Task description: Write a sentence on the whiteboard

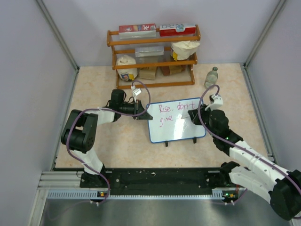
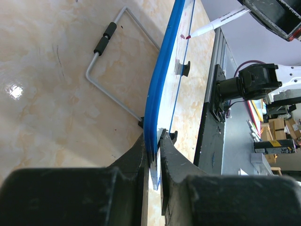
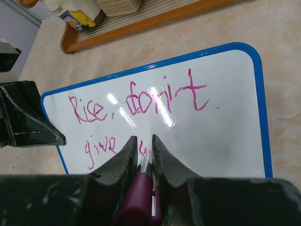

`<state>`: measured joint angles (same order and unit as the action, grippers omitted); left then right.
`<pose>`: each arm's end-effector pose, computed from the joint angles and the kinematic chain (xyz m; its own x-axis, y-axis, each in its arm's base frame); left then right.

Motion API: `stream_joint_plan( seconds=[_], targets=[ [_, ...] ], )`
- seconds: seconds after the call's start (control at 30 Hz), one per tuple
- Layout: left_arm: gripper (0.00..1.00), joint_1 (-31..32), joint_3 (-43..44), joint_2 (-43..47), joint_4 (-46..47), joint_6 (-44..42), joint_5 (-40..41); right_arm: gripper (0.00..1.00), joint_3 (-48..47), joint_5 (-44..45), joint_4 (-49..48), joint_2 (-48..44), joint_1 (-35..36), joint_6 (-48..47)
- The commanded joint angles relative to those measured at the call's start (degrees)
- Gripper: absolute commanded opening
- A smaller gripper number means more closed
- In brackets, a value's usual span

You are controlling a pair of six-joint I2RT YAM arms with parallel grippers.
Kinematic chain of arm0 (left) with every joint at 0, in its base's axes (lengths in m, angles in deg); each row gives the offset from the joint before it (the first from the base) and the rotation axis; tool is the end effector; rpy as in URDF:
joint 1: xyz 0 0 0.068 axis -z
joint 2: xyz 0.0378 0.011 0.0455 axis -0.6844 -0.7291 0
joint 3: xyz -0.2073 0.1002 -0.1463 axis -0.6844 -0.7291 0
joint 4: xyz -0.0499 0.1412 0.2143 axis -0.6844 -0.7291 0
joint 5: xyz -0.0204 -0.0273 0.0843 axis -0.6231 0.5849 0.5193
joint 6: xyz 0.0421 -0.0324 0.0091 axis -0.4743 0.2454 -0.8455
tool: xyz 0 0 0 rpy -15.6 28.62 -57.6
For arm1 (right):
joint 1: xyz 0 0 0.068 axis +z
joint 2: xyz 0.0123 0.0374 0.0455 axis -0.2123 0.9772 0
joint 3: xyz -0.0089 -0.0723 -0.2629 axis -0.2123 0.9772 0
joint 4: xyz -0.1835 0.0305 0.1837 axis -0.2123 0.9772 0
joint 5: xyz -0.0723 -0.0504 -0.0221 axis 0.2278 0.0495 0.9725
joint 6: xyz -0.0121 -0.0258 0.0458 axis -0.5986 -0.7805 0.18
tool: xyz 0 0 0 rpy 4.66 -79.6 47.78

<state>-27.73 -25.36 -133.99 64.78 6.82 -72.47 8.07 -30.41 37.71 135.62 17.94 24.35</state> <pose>0.3192 -0.1215 0.1671 -0.8064 0.0711 -0.5871 0.5826 0.2659 -0.7680 0.1815 0.0992 0.2445 -0.3822 0.3857 -0.8397 -0.1909 0.8561 0.4802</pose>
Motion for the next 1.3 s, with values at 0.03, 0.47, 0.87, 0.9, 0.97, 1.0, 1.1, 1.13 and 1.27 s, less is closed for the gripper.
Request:
stream_joint_plan(
  seconds=[0.03,0.47,0.87,0.9,0.97,1.0,1.1,1.13,1.27],
  targets=[
    [0.00,0.62,-2.04,-0.48,-1.71,-4.19,6.00,0.00,-1.55,0.43,-0.87,-1.89,-0.66,-0.35],
    [0.00,0.62,-2.12,-0.21,-1.71,-4.28,6.00,0.00,-5.07,2.54,-2.89,0.56,-0.75,-1.40],
    [0.00,0.62,-2.04,-0.30,-1.71,-4.28,6.09,0.00,-3.58,3.33,-2.89,2.15,-0.75,-2.19],
    [0.00,0.62,-2.12,-0.30,-1.80,-4.28,6.00,0.00,-3.49,3.33,-2.81,2.15,-0.84,-2.37],
    [0.00,0.62,-2.12,-0.30,-1.80,-4.28,6.00,0.00,-3.14,3.16,-2.54,2.24,-0.75,-2.46],
    [0.00,0.62,-2.12,-0.30,-1.80,-4.28,6.00,0.00,-2.97,3.16,-2.46,2.24,-0.75,-2.46],
    [0.00,0.62,-2.04,-0.21,-1.80,-4.28,6.09,0.00,-2.26,2.54,-1.93,1.97,-0.84,-2.63],
    [0.00,0.62,-2.04,-0.30,-1.71,-4.28,6.17,0.00,-1.91,2.45,-1.84,1.80,-0.84,-2.54],
    [0.00,0.62,-2.12,-0.30,-1.80,-4.37,6.09,0.00,-1.03,2.10,-0.88,1.18,-0.75,-2.63]
  ],
)
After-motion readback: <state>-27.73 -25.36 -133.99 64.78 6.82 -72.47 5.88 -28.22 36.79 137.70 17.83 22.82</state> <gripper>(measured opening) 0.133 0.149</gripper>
